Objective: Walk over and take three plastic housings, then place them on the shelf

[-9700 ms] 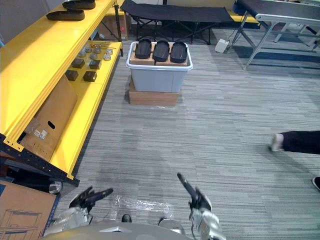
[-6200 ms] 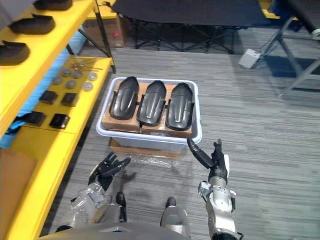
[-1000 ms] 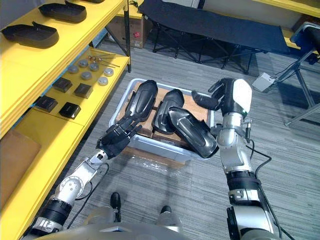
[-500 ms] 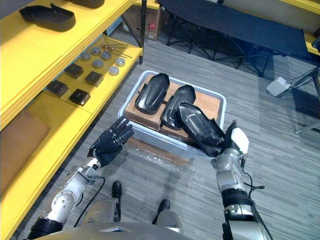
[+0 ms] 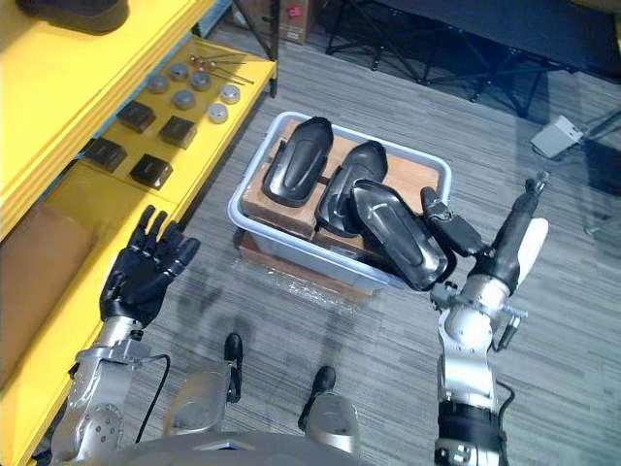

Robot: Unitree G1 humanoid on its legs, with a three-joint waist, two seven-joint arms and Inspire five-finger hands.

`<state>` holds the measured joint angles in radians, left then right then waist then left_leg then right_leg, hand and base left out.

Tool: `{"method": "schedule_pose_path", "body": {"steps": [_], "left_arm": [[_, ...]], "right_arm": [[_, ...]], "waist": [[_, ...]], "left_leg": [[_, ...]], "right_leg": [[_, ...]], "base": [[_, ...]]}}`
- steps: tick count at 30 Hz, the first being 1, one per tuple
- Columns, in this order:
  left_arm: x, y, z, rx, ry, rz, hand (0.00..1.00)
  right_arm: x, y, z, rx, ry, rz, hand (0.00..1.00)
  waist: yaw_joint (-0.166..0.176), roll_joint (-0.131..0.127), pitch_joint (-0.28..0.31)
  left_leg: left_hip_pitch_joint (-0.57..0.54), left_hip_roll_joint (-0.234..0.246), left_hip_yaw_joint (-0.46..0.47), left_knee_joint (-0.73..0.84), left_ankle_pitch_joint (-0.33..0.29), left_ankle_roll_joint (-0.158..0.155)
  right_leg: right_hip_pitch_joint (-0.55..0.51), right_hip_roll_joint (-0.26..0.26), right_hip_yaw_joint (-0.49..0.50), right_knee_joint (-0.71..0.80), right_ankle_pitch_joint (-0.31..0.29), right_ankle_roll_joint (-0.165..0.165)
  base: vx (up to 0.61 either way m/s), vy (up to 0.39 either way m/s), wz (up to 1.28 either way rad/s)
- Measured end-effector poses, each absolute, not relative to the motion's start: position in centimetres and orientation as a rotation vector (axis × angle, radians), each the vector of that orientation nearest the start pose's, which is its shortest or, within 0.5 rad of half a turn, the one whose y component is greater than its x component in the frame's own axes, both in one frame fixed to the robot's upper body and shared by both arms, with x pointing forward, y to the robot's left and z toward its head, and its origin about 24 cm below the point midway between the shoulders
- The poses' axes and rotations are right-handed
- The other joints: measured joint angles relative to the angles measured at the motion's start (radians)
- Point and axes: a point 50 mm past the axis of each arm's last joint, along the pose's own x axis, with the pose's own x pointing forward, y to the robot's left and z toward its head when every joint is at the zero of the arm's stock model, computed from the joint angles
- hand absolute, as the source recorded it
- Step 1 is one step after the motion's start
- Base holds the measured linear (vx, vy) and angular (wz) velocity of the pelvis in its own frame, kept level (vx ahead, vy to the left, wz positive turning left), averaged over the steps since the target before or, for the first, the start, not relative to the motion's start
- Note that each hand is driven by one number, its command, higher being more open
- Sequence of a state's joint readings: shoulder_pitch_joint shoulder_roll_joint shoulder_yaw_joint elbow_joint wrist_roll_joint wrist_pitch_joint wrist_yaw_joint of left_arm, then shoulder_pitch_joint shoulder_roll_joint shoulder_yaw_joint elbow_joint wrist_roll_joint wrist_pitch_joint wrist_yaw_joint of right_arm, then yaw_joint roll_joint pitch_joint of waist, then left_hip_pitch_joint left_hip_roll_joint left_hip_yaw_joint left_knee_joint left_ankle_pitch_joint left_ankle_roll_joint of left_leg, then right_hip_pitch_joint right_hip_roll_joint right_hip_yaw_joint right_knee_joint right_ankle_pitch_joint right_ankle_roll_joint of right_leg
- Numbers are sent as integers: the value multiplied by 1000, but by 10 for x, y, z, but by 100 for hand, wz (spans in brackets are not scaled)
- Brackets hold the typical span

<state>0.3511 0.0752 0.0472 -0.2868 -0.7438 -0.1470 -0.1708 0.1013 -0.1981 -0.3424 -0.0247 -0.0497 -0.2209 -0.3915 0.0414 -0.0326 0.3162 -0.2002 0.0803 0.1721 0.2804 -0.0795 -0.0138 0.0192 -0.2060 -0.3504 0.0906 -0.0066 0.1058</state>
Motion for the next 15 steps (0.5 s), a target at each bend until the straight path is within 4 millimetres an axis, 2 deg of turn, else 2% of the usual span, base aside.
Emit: {"method": "schedule_pose_path", "body": {"steps": [4,5,7,8,11,12,13,14,15], "left_arm": [[182,188,70,-680,-323,4,100],[184,188,73,-682,-349,1,100],[187,185,76,-713,-366,-23,100],[188,182,77,-717,-366,-35,100],[190,174,78,-721,-357,-77,100],[192,174,79,-722,-359,-82,100],[196,171,81,-728,-359,-87,100],[199,170,84,-726,-366,-97,100],[200,171,85,-719,-369,-98,100]], "right_arm": [[188,-271,53,-152,-188,-695,100],[184,-267,46,-135,-164,-694,100],[178,-261,38,-87,-136,-691,100],[176,-259,36,-78,-134,-689,100],[176,-248,33,-43,-137,-671,100],[178,-246,32,-38,-139,-662,100],[178,-245,30,-40,-128,-653,100],[178,-244,29,-42,-127,-643,100],[178,-244,29,-44,-124,-634,100]], "waist": [[-28,-1,-1],[-37,-1,-1],[-49,-5,1],[-51,-8,0],[-67,-3,0],[-68,-1,3],[-69,6,5],[-67,17,9],[-68,18,9]], "left_leg": [[7,14,41,40,-40,3],[8,19,54,72,-68,4],[9,38,58,146,-125,6],[10,41,63,177,-141,6],[13,58,59,223,-179,24],[15,63,55,228,-195,33],[19,77,45,248,-214,28],[18,103,34,277,-237,11],[17,108,22,287,-246,0]], "right_leg": [[-3,0,32,-3,-4,-4],[-8,0,48,19,-23,-6],[-46,-15,83,148,-93,-16],[-67,-25,98,208,-109,-13],[-106,-45,101,315,-107,-11],[-144,-51,104,369,-120,-33],[-168,-59,115,391,-150,-75],[-189,-54,140,369,-147,-69],[-194,-51,159,351,-139,-56]], "base": [[33,39,-38],[31,69,-41],[32,75,-33],[44,98,-26],[50,87,-17],[10,41,-6],[0,0,0],[29,-48,12],[80,-149,38]]}}
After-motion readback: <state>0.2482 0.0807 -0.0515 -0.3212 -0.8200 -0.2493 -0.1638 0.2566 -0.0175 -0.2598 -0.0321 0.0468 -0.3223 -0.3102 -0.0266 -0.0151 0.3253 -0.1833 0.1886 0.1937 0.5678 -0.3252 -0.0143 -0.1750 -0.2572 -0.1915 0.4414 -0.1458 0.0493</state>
